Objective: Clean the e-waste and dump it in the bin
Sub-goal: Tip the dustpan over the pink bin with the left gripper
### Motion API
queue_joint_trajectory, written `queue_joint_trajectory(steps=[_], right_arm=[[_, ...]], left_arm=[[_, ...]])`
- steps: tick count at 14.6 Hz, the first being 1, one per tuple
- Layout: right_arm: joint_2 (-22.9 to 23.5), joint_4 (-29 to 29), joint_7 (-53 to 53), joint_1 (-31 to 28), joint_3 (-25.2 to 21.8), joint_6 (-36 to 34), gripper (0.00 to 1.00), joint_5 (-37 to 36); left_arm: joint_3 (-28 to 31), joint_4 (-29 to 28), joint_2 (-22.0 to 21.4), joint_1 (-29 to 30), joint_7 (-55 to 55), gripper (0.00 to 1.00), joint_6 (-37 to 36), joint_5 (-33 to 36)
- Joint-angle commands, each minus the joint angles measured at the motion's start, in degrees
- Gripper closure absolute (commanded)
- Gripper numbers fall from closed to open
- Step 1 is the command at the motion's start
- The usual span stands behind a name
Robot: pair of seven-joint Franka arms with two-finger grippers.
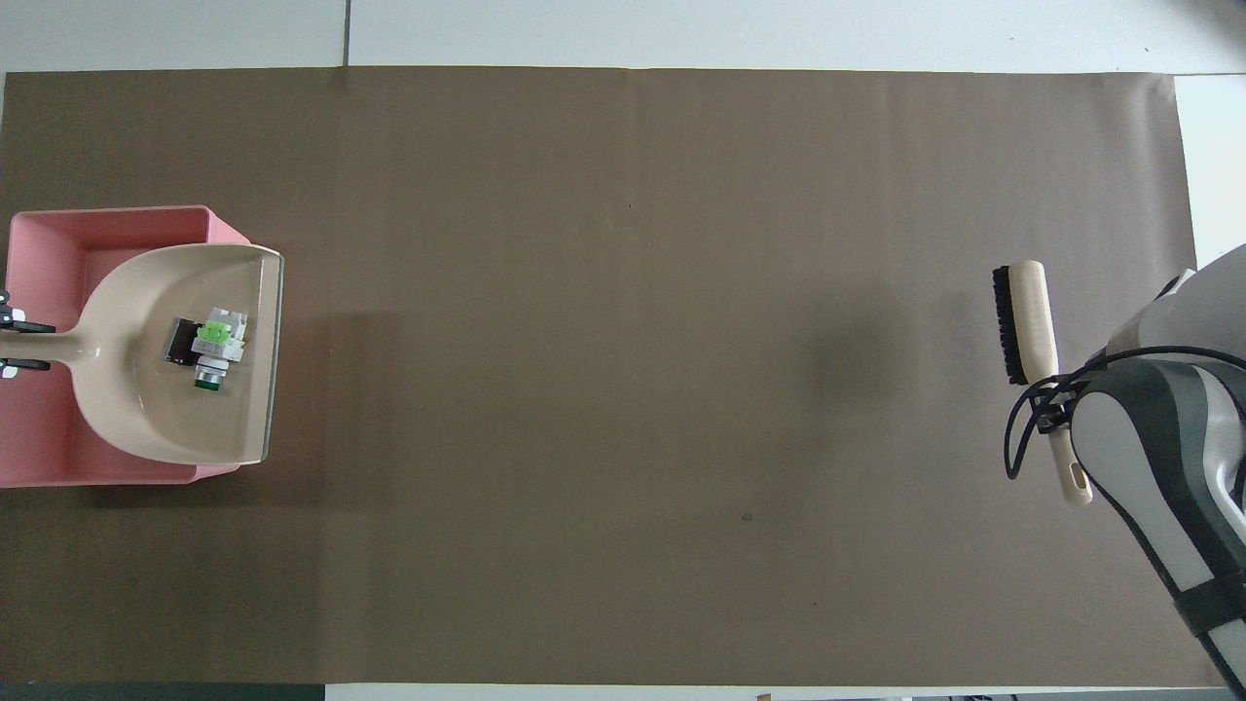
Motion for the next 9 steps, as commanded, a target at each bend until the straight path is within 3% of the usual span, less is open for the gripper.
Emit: queue_joint_trajectory(steps=[1,5,9], right_arm=[[0.5,-1.5,-3.5,-3.1,0.8,3.8,1.00,1.8],[1.6,-3.6,-6.7,-6.1,0.8,7.9,1.00,1.8],[2.7,-4.3,-8.0,-6.9,0.8,8.9,0.98,1.8]], left_arm=[[0.3,10.1,4.7,4.7,2.6,1.00,-6.6,-1.5],[4.5,16.0,7.7,4.4,2.6,0.99,-6.4,3.0],[4.5,19.2,9.3,4.6,1.8,0.98,-2.9,8.4]])
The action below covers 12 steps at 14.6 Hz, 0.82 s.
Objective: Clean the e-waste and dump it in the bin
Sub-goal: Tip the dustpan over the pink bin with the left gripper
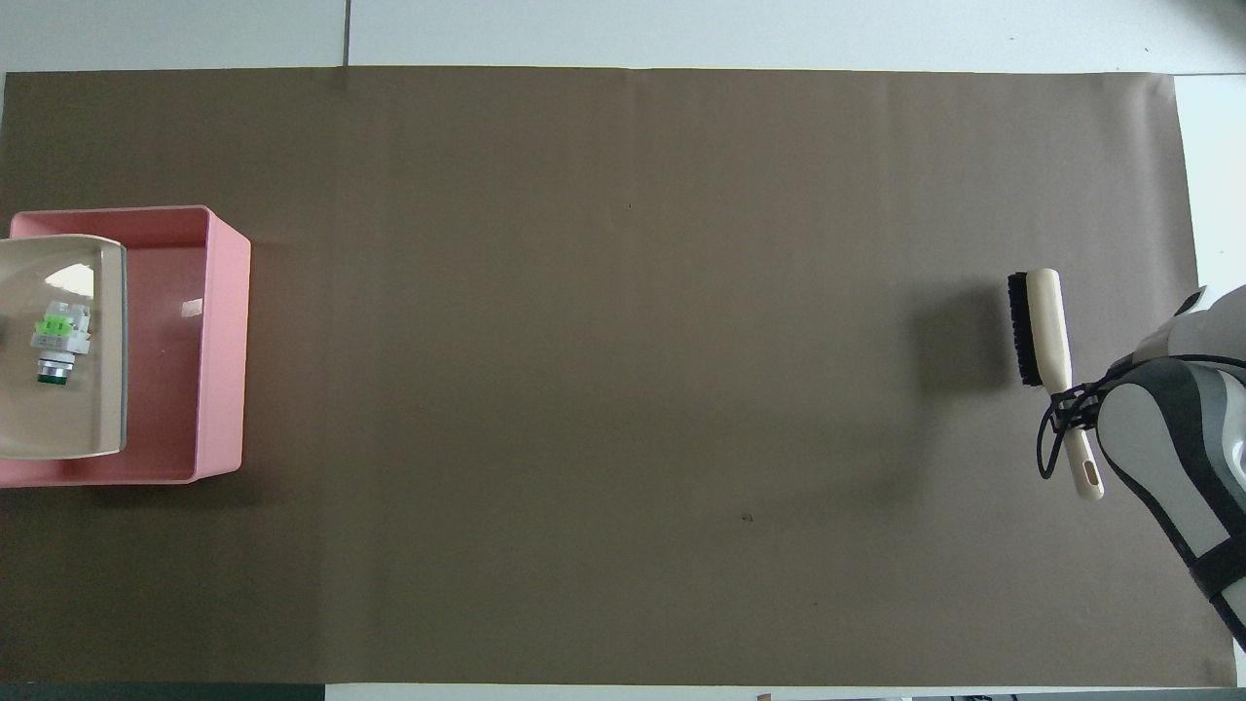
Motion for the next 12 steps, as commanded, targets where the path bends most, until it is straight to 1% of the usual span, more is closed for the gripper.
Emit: queue_joint_trajectory(steps=[1,2,3,4,5,6,7,9,12], right_arm=[[-0.3,-0.8,-1.8,-1.0,0.8,0.9,0.96,1.2],[-0.4,-1.2,-2.3,-1.0,0.8,1.1,0.92,1.2],[-0.5,-1.7,-3.1,-1.0,0.8,1.1,0.84,1.2],[-0.5,-1.7,-3.4,-1.0,0.8,1.1,0.68,1.2],[-0.5,-1.7,-3.5,-1.0,0.8,1.1,0.40,1.2],[-0.6,-1.5,-3.5,-0.9,0.8,0.9,0.17,1.2],[-0.5,-1.1,-3.5,-0.6,0.8,0.2,0.01,1.2],[-1.0,-0.1,-3.1,-0.2,0.8,-0.4,0.01,1.2],[-2.3,4.5,-1.5,1.2,1.2,-4.2,0.01,1.2]], left_arm=[[0.2,3.8,1.8,-0.6,-0.4,0.98,2.4,4.0],[0.2,3.8,1.8,-0.8,-0.9,0.98,3.4,5.3],[0.2,3.8,1.8,-0.9,-1.3,0.98,3.6,6.7],[0.2,3.9,1.8,-0.9,-2.0,0.98,3.6,7.9],[0.2,3.9,1.8,-1.0,-2.8,0.98,3.8,8.9],[0.2,3.9,1.8,-1.4,-3.1,0.98,4.4,10.4],[0.2,3.9,1.7,-2.4,-3.2,0.98,5.2,12.8],[0.2,3.9,1.4,-5.1,-3.3,0.98,5.6,19.2],[0.2,3.9,0.8,-8.9,-4.4,0.98,6.2,27.5]])
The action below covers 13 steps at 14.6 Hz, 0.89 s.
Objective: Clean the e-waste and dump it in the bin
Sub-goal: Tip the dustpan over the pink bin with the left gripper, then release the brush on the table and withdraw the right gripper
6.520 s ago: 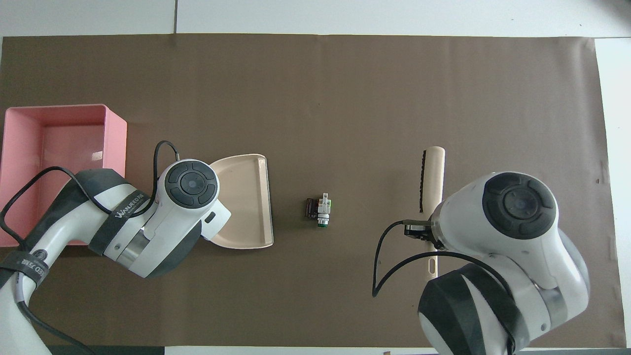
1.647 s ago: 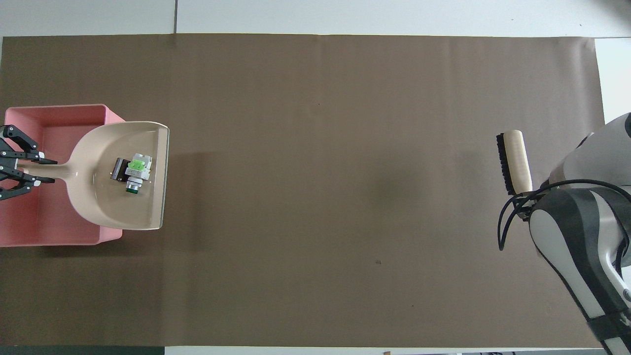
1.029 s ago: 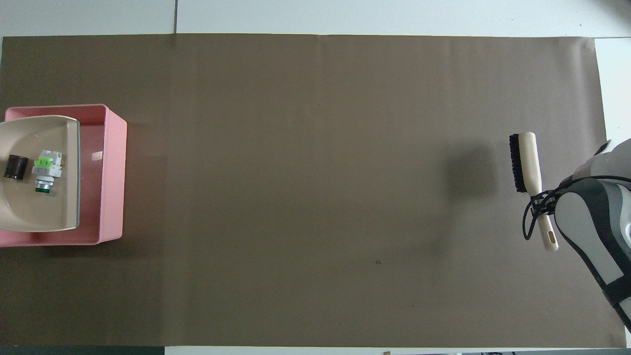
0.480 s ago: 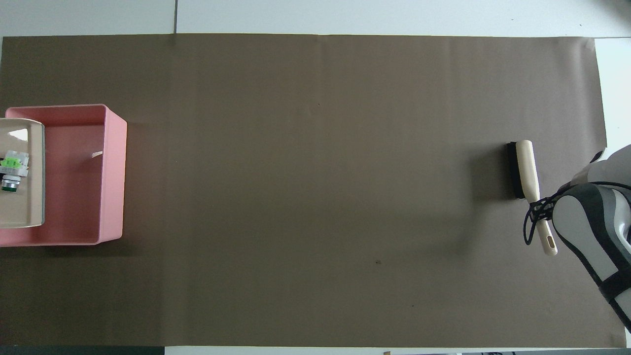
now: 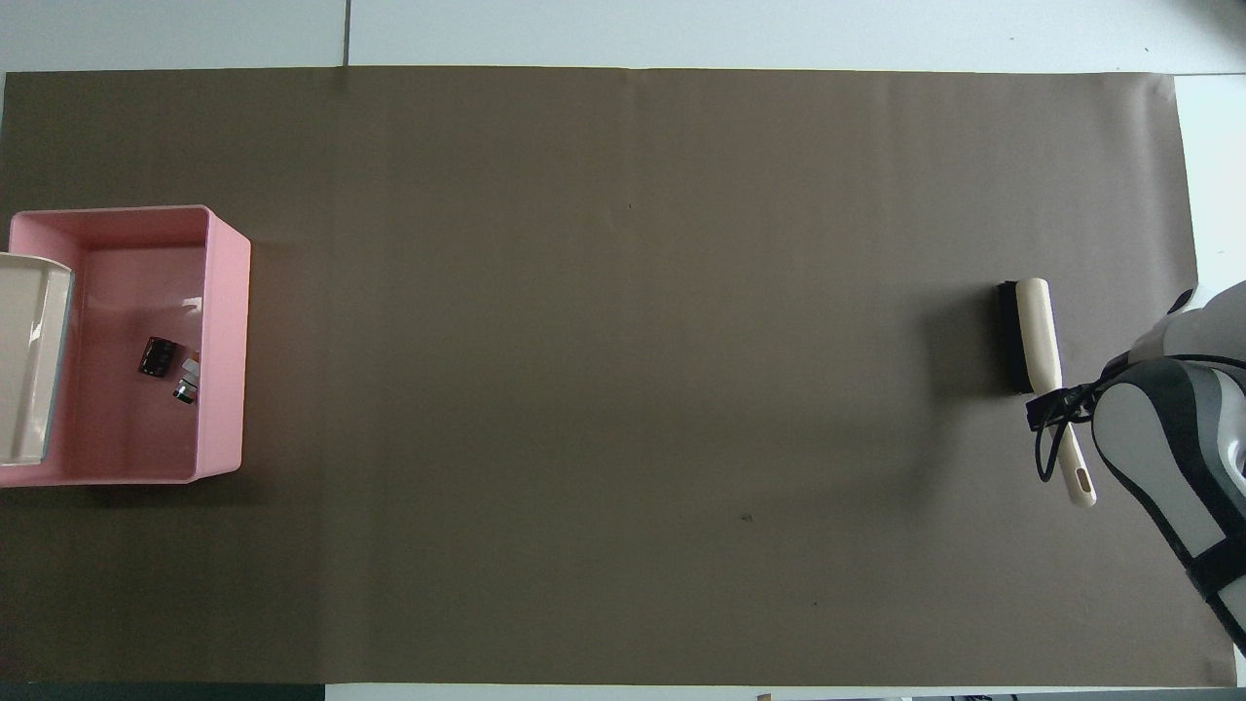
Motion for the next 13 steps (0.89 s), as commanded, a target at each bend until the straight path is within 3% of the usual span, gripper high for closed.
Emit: queue_joint_trajectory(steps=[1,5,7,10,13], right_arm=[[-2.1,4.9,2.0,1.6,0.4,-4.6,0.01,1.1],[-5.0,9.8,14.2,5.4,0.4,-5.2,0.01,1.1],[-5.3,12.7,19.7,8.3,0.4,-6.4,0.01,1.2],[-2.6,24.4,21.9,9.9,0.4,-16.1,0.01,4.0],[-0.4,35.5,21.9,9.1,0.3,-24.2,0.01,4.3]], left_arm=[[0.5,1.0,-0.5,-3.7,-2.0,0.98,0.6,7.4],[0.5,1.0,-2.4,-8.0,-3.5,0.98,0.5,16.6],[0.0,0.9,-3.8,-8.7,-3.5,0.98,0.4,17.1],[0.0,0.8,-5.9,-9.5,-3.5,0.98,0.6,17.4],[-0.2,0.5,-6.0,-12.4,-6.2,1.00,0.9,23.7]])
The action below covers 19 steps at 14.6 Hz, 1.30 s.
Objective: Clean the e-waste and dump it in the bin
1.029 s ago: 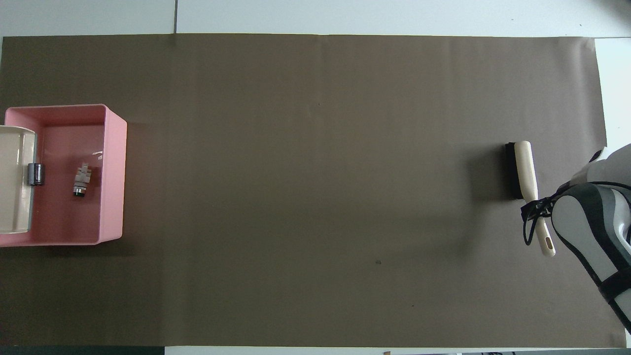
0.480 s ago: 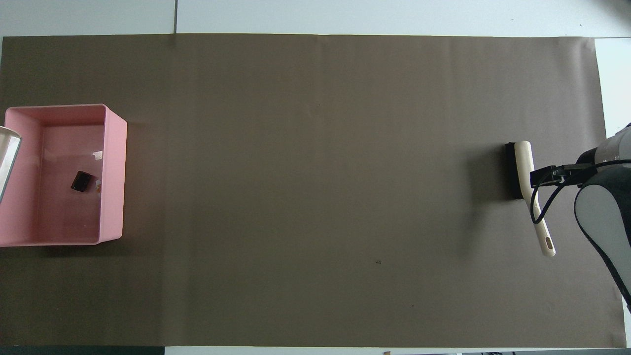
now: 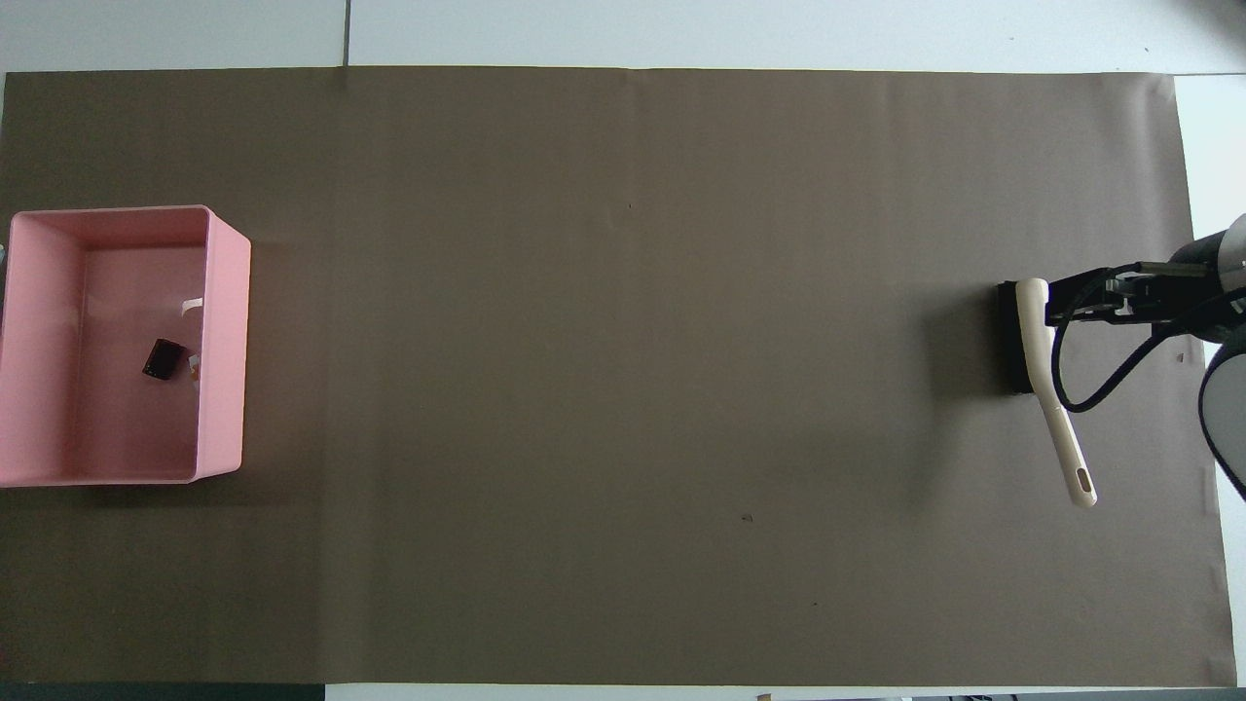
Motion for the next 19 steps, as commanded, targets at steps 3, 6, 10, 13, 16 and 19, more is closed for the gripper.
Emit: queue_joint_trajectory(steps=[3,6,10,13,16,19], right_arm=[[5.8,15.5,-0.3,-1.9,-0.5,-11.9,0.01,0.6],[3.9,11.3,-0.2,-3.0,-0.5,-11.1,0.01,1.4],[3.8,10.4,-7.9,-2.4,-0.2,-8.8,0.01,1.1],[4.4,12.2,-8.3,-2.4,-0.1,-10.7,0.01,0.8],[3.6,10.0,-7.7,-2.3,-0.1,-9.7,0.01,1.0],[2.9,8.7,-4.7,-1.5,-0.1,-7.9,0.01,1.0]], left_arm=[[0.1,-2.2,-1.3,-4.4,-9.1,1.00,0.8,9.7],[0.1,-4.8,-2.5,-5.3,-10.7,1.00,1.4,11.2],[-0.4,-4.6,-2.6,-5.9,-9.3,1.00,0.7,8.3],[0.3,-2.8,-2.6,-4.9,-4.2,1.00,0.3,-6.1],[0.4,-3.0,-3.2,-4.6,-3.2,1.00,-4.0,-16.8],[0.3,-5.0,-4.2,-5.8,-3.5,1.00,-7.6,-24.7]])
